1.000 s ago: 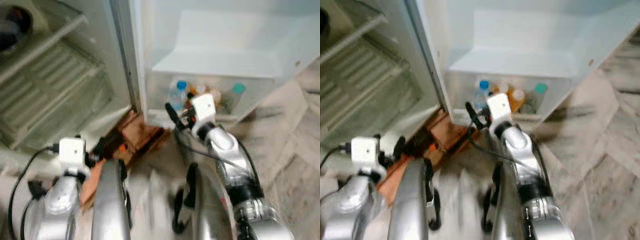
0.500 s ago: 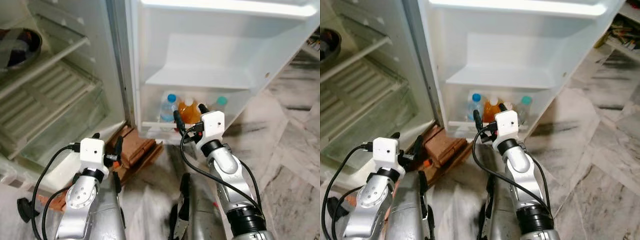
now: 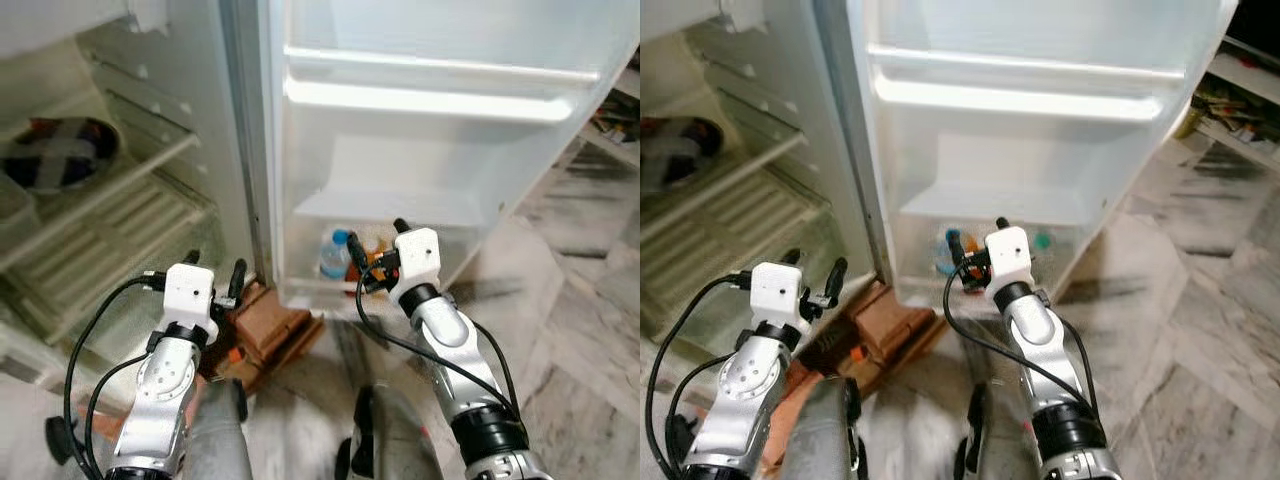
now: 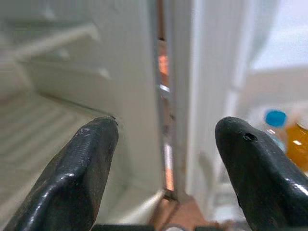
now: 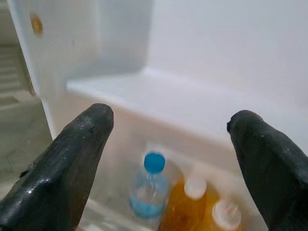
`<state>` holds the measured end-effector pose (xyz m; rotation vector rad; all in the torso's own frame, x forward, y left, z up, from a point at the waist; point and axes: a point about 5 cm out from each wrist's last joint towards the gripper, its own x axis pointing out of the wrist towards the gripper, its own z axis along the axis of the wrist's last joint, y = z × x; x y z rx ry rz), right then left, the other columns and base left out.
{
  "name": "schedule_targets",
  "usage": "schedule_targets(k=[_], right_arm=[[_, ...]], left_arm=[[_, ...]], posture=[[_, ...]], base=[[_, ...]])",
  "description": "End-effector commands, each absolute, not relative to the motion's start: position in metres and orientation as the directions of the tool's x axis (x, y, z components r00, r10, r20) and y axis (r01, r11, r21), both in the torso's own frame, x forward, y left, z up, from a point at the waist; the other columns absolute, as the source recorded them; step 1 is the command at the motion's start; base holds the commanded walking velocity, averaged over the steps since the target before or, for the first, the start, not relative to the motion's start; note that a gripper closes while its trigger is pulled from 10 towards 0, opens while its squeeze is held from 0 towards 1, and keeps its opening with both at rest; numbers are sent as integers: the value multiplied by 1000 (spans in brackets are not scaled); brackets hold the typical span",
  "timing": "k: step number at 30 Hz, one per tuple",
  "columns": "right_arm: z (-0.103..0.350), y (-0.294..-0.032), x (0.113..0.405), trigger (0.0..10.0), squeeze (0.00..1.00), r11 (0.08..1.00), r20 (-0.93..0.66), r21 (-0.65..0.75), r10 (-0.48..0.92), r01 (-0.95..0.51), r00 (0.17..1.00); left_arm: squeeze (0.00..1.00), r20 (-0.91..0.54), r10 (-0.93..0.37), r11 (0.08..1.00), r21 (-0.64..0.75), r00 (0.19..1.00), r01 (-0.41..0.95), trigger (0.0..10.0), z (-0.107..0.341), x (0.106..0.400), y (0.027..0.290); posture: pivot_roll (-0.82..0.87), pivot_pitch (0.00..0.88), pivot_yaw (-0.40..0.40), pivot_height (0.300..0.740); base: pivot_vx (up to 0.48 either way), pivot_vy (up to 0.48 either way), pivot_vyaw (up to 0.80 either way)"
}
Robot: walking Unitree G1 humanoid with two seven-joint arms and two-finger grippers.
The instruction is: Restocking fridge
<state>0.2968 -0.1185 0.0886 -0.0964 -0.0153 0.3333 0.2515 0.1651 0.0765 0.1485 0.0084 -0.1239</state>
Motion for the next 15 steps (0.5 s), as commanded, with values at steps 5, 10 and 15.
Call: schedule_targets(k=[5, 10, 15], right_arm=[[78, -127, 293, 10000, 0, 953, -37, -106, 280, -282, 959], [69, -134, 291, 10000, 0, 961, -79, -94, 251, -258, 965], [60, -140, 292, 10000, 0, 967, -146, -113, 209, -226, 967]], left_arm=[[0, -44, -118, 979, 164, 992, 124, 10000, 69, 247, 166], [0, -65, -124, 980, 149, 990, 133, 10000, 61, 243, 158], [0, -78, -149, 979, 130, 986, 158, 10000, 58, 243, 155]], posture=[[140, 27, -71, 726], [144, 25, -91, 740], [152, 29, -109, 740]], base=[[0, 0, 0], [0, 0, 0], [0, 0, 0]])
